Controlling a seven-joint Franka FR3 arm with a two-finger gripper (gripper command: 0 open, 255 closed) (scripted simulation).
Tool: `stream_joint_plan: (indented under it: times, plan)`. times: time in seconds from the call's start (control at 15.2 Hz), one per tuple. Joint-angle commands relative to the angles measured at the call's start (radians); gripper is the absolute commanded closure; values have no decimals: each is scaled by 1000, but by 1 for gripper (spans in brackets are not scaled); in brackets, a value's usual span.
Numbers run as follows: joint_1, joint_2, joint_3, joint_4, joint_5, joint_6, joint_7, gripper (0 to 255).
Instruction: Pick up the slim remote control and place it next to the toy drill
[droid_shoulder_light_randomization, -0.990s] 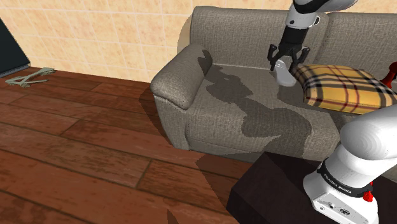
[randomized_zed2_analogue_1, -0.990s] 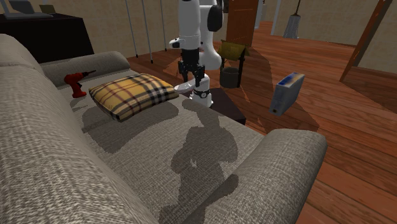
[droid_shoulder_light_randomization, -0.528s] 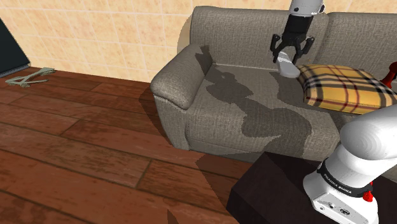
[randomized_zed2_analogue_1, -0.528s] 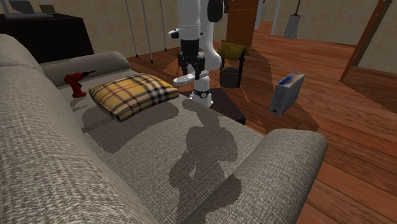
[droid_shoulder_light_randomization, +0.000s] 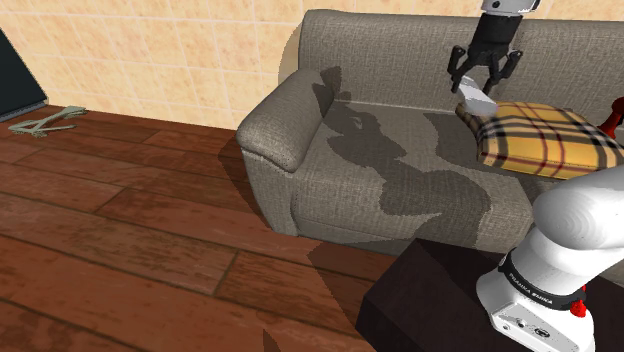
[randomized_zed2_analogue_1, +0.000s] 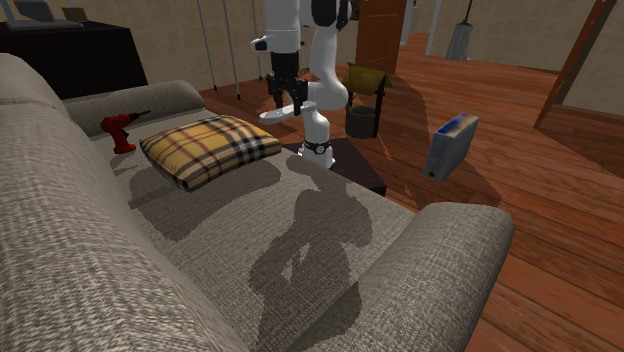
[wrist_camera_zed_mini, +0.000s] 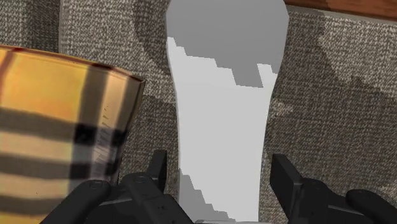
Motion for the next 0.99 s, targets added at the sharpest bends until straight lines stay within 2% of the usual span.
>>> stream_joint_plan:
  times: [0.0,0.46,0.92]
  plan:
    - [-22,-30,-43,-17,-28,-13,-51,255]
    - [-94,-99,-183,-41,-130,-49,-212,255]
    - [-158,-107,-333,-9,-233,-68,-382,255]
